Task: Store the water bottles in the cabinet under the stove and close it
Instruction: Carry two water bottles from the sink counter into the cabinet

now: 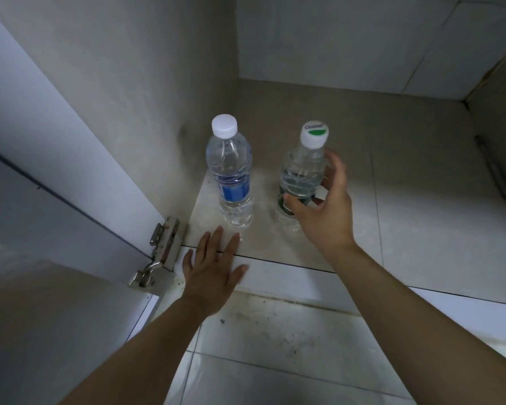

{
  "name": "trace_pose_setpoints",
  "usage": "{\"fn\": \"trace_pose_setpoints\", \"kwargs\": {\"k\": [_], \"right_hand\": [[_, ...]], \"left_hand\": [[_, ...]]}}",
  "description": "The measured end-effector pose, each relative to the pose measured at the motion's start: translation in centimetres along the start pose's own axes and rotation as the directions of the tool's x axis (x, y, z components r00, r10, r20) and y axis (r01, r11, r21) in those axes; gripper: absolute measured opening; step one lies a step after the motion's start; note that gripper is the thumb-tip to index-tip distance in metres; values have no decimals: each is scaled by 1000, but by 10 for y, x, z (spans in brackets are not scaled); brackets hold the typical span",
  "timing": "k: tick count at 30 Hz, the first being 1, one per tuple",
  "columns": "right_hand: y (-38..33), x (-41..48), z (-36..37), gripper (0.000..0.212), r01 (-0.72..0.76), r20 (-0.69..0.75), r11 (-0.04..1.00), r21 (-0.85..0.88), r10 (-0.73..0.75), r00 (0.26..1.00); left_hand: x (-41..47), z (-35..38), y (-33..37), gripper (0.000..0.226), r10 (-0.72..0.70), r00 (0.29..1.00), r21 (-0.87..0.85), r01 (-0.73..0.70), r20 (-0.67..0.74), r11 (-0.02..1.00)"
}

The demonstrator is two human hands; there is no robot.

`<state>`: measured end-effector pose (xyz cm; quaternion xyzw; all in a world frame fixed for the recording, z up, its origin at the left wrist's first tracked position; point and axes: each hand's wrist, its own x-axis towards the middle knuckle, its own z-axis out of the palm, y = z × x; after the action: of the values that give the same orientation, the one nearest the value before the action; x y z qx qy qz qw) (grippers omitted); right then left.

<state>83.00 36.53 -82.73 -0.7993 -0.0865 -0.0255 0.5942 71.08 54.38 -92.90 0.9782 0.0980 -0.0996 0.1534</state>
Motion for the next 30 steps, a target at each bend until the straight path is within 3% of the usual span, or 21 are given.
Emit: {"fn": "trace_pose_setpoints", "kwargs": {"k": [8, 13, 16, 20, 23, 30], "right_hand": [[2, -11, -2, 91, 6, 29, 986, -166, -1, 1000], [-6, -35, -20, 77, -43, 62, 940, -338, 68, 996], [-6, -52, -34, 70, -3, 199, 845, -534, 129, 971], [-15, -62, -59, 74, 117, 349, 613, -781, 273, 897], [-46, -73, -80, 74, 156, 379, 553, -819, 316, 870], [-197, -125, -144, 75, -3, 312, 610, -792, 409, 857]], "left_hand": [[1, -4, 2, 80, -16, 999, 47, 14, 47, 999], [-2, -27, 18, 62, -78, 986, 70, 68, 147, 995], [-13, -46, 32, 62, -55, 990, 77, 45, 130, 996], [-23, -82, 48, 66, 72, 989, 280, -106, 129, 954], [-47, -120, 69, 68, 78, 993, 279, -101, 91, 955], [-155, -250, 137, 71, 116, 986, 137, -133, 123, 982]]}}
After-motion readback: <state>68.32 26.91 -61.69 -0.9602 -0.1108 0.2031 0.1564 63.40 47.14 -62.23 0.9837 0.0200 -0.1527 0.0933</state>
